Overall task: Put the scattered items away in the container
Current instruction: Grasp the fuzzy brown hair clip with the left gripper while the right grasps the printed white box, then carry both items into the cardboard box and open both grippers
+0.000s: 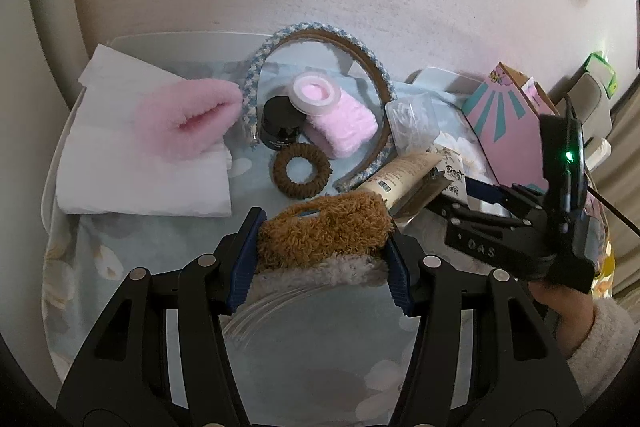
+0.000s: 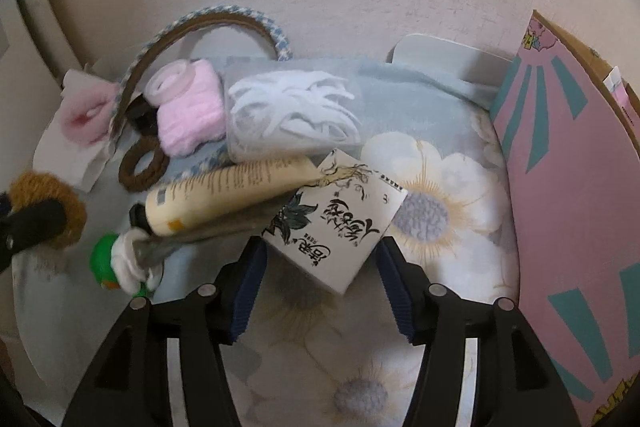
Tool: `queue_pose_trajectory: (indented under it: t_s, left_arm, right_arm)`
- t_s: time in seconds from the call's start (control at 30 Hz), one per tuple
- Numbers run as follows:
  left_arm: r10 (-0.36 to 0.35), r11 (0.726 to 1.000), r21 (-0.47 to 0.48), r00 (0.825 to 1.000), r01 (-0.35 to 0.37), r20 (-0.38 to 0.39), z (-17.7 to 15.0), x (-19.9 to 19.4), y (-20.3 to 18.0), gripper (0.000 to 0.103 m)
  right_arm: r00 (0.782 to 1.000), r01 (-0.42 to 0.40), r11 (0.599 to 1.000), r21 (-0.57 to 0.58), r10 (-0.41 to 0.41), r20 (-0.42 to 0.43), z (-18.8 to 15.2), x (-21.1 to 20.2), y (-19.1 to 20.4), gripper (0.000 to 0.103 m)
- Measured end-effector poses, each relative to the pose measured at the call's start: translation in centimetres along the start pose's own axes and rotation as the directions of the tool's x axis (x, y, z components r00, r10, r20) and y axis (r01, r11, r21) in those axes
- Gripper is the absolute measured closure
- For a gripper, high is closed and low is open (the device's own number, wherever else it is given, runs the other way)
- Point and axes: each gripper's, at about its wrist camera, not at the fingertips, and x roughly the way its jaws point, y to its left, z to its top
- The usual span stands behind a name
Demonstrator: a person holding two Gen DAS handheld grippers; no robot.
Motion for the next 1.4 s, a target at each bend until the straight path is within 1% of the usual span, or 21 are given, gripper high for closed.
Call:
queue_pose_trajectory:
  t_s: [0.2, 0.3, 0.37, 0.5, 0.53, 0.6, 0.67, 0.73, 0.8, 0.83, 0.87, 0.97, 1.07, 1.1, 1.17, 1.23, 1.33, 1.4]
  left_arm:
    - [-0.003, 1.0, -0.008, 1.0, 0.003, -0.006, -0.1, -0.2, 0.3, 0.051]
    - [-0.003, 1.0, -0.011, 1.0, 0.003, -0.005, -0.1, -0.4, 0.4, 0.051]
    - [-0.004, 1.0, -0.011, 1.0, 0.004, -0.005, 0.0, -0.6, 0.5, 0.051]
    - [-0.001, 1.0, -0.012, 1.0, 0.001, -0.003, 0.7, -1.2, 0.2, 0.051]
    - [0.001, 1.0, -0.011, 1.0, -0.001, -0.001, 1.0, -1.6, -0.1, 0.051]
    - [0.005, 1.0, -0.003, 1.0, -0.005, 0.012, 1.7, -2.7, -0.8, 0.052]
    - [0.007, 1.0, 0.011, 1.0, -0.007, 0.029, 2.4, -3.8, -1.5, 0.051]
    - [0.01, 0.999, 0.032, 0.999, -0.011, 0.048, 3.3, -5.2, -2.5, 0.051]
    - [0.009, 0.999, 0.05, 0.998, -0.013, 0.064, 4.2, -6.3, -3.6, 0.051]
    - [0.001, 0.998, 0.06, 0.997, -0.006, 0.075, 4.8, -7.1, -4.4, 0.051]
    - [-0.007, 0.998, 0.067, 0.996, 0.002, 0.086, 5.3, -7.6, -5.0, 0.051]
    - [-0.042, 0.995, 0.097, 0.994, 0.032, 0.104, 7.0, -8.8, -7.4, 0.051]
    - [-0.1, 0.984, 0.161, 0.988, 0.08, 0.117, 8.6, -9.0, -11.2, 0.051]
    - [-0.126, 0.976, 0.193, 0.985, 0.101, 0.12, 9.2, -8.8, -12.9, 0.051]
    - [-0.164, 0.961, 0.241, 0.981, 0.135, 0.107, 10.1, -8.1, -16.0, 0.051]
    - [-0.196, 0.946, 0.278, 0.977, 0.164, 0.089, 10.6, -7.1, -18.9, 0.051]
    - [-0.259, 0.918, 0.319, 0.965, 0.236, 0.033, 11.0, -4.7, -23.4, 0.051]
    - [-0.266, 0.903, 0.35, 0.964, 0.251, -0.007, 10.8, -2.7, -26.2, 0.051]
  right_arm:
    - [1.0, 0.026, 0.999, 0.04, -0.026, 0.011, 0.8, 0.6, -0.3, 0.048]
    - [0.999, -0.007, 0.998, 0.068, 0.005, 0.04, 0.5, 0.4, -0.9, 0.048]
    - [0.999, -0.013, 0.997, 0.07, 0.01, 0.039, 0.3, 0.3, -1.2, 0.052]
    - [0.999, -0.033, 0.995, 0.091, 0.029, 0.042, -0.3, -1.0, -2.0, 0.054]
    - [0.999, -0.033, 0.995, 0.097, 0.029, 0.041, -0.5, -1.6, -2.2, 0.054]
    - [0.997, -0.064, 0.991, 0.119, 0.059, 0.049, -0.7, -3.2, -2.7, 0.055]
    - [0.993, -0.097, 0.987, 0.13, 0.087, 0.085, -0.8, -5.5, -3.1, 0.055]
    - [0.986, -0.121, 0.986, 0.119, 0.105, 0.132, -0.5, -8.3, -3.4, 0.055]
    - [0.98, -0.139, 0.985, 0.107, 0.121, 0.16, 0.0, -10.8, -3.9, 0.055]
    - [0.975, -0.148, 0.984, 0.101, 0.128, 0.183, 0.2, -12.4, -4.3, 0.055]
    - [0.972, -0.152, 0.984, 0.098, 0.131, 0.195, 1.3, -12.9, -3.5, 0.055]
    - [0.96, -0.16, 0.982, 0.1, 0.131, 0.249, 1.3, -16.9, -4.7, 0.055]
    - [0.955, -0.135, 0.985, 0.111, 0.1, 0.281, 1.3, -19.9, -6.4, 0.055]
    - [0.954, -0.121, 0.986, 0.114, 0.084, 0.287, 1.1, -20.9, -7.3, 0.055]
    - [0.956, -0.082, 0.989, 0.121, 0.044, 0.289, 0.7, -21.9, -8.4, 0.055]
    - [0.959, -0.044, 0.99, 0.133, 0.004, 0.284, -0.2, -23.2, -10.5, 0.055]
    - [0.965, 0.003, 0.99, 0.144, -0.04, 0.258, -1.2, -24.0, -12.8, 0.055]
    - [0.971, 0.016, 0.988, 0.152, -0.052, 0.234, -1.7, -24.1, -14.3, 0.055]
